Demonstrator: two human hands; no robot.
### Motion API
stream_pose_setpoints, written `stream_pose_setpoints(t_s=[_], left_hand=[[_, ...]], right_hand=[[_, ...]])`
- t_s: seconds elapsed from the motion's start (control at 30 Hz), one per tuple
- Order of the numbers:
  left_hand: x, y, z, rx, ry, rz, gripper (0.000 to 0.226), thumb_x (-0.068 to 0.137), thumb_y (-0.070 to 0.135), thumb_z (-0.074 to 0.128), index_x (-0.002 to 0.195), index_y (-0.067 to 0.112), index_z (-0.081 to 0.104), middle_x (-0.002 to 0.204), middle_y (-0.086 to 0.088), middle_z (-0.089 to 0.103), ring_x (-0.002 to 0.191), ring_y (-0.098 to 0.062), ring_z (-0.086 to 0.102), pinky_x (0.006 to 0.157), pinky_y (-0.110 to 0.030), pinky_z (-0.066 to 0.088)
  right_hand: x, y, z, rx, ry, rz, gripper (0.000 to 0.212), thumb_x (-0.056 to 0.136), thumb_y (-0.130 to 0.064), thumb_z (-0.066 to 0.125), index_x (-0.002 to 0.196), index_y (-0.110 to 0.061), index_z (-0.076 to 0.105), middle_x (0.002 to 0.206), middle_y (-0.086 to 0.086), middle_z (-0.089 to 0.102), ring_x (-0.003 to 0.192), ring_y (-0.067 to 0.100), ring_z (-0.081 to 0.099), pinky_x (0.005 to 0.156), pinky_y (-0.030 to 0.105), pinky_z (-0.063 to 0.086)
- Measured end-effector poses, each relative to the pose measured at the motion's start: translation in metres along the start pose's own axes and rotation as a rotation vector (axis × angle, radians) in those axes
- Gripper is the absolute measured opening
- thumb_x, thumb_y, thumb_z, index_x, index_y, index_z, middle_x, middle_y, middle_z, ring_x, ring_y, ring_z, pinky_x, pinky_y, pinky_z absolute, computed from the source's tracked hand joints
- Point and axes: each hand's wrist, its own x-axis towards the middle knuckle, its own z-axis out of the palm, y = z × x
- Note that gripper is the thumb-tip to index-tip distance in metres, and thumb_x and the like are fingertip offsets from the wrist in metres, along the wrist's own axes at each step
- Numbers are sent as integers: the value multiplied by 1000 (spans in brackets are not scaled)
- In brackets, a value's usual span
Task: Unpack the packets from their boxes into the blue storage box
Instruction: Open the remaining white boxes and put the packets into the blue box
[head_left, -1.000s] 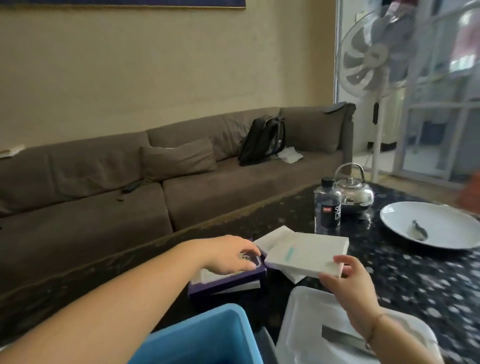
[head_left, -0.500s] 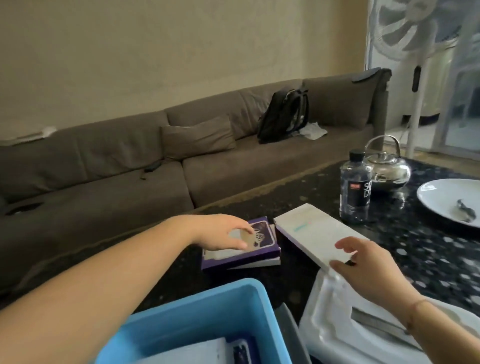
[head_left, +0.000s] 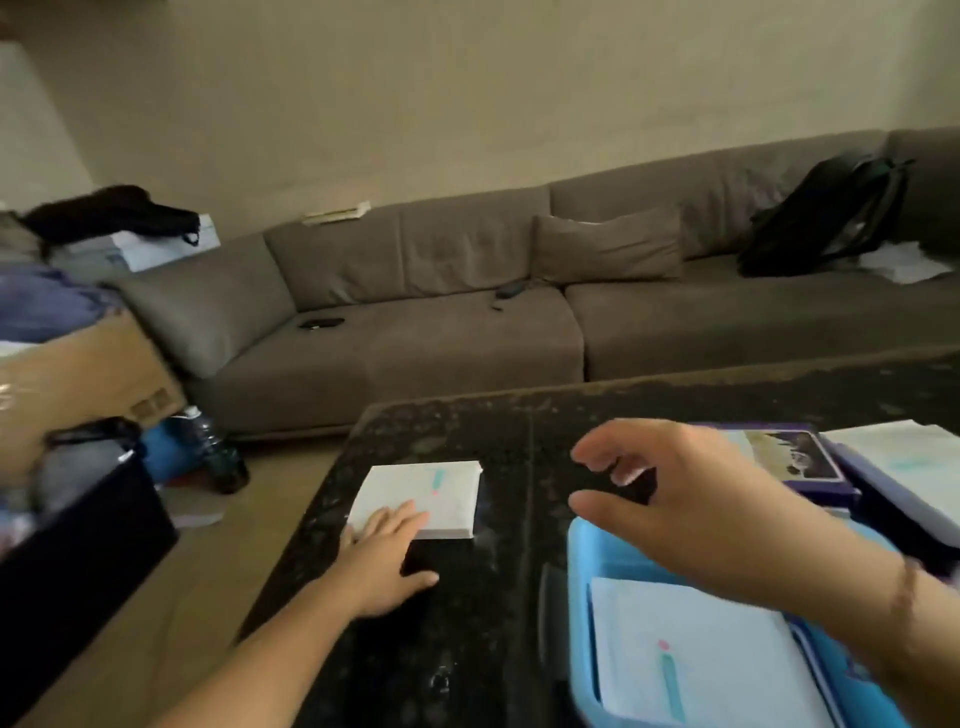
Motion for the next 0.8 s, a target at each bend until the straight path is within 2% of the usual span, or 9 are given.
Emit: stream_pose_setpoints(t_s=[0.13, 0.23, 0.37, 0.43, 0.5, 0.6, 0.7, 0.8], left_hand=[[-5, 1, 15, 2, 122, 27, 70, 98, 55, 40, 156, 34, 7, 165, 10, -1, 152, -22, -1, 119, -57, 2], [-13, -4, 24, 32, 167, 49, 67, 100, 54, 36, 156, 34, 5, 165, 9, -1, 152, -24, 0, 120, -58, 1], [-45, -16, 28, 49, 157, 105, 63, 102, 53, 29, 156, 33, 5, 166, 7, -2, 152, -26, 0, 120, -58, 6], [-69, -24, 32, -5, 95, 121, 64, 101, 53, 31, 156, 34, 3, 165, 10, -5, 152, -25, -5, 120, -56, 6], [-93, -34, 40, -36, 54, 148, 66, 101, 53, 34, 156, 36, 1, 164, 12, -9, 151, -22, -9, 121, -55, 5], [-119, -39, 45, -50, 3, 172, 68, 101, 52, 36, 155, 38, -3, 163, 15, -16, 150, -18, -17, 121, -56, -1], [-129, -39, 44, -89, 12, 177, 68, 100, 54, 37, 155, 39, -2, 162, 18, -16, 149, -16, -19, 119, -58, -9], [-133, -41, 46, -164, 53, 181, 70, 96, 58, 43, 154, 41, 8, 162, 22, -11, 149, -13, -17, 120, -55, -6]], right_hand=[[21, -50, 66, 130, -36, 45, 46, 89, -41, 65, 132, -39, 50, 121, -19, 58, 103, -1, 57, 88, 15, 47], [40, -72, 127, 246, -46, 116, 59, 93, -34, 62, 145, -34, 36, 138, -15, 49, 121, 3, 49, 100, 19, 43], [73, -62, 204, 373, -7, 383, 62, 96, -25, 56, 151, -20, 27, 154, -3, 31, 141, 16, 31, 111, 27, 33], [84, -45, 232, 284, 56, 520, 60, 95, -28, 56, 148, -17, 32, 153, 0, 34, 141, 22, 27, 113, 35, 31], [88, -35, 250, 103, 67, 651, 55, 94, -39, 56, 143, -19, 40, 149, 1, 38, 136, 24, 32, 111, 40, 34], [85, -37, 260, -105, 26, 677, 49, 94, -50, 48, 136, -24, 50, 152, -1, 32, 136, 26, 28, 113, 42, 30], [80, -46, 267, 43, 73, 688, 41, 96, -41, 51, 132, -19, 54, 148, 3, 35, 135, 29, 30, 113, 44, 28], [71, -49, 268, 308, 204, 736, 35, 95, -25, 58, 129, -15, 56, 135, 6, 52, 127, 27, 41, 106, 43, 40]])
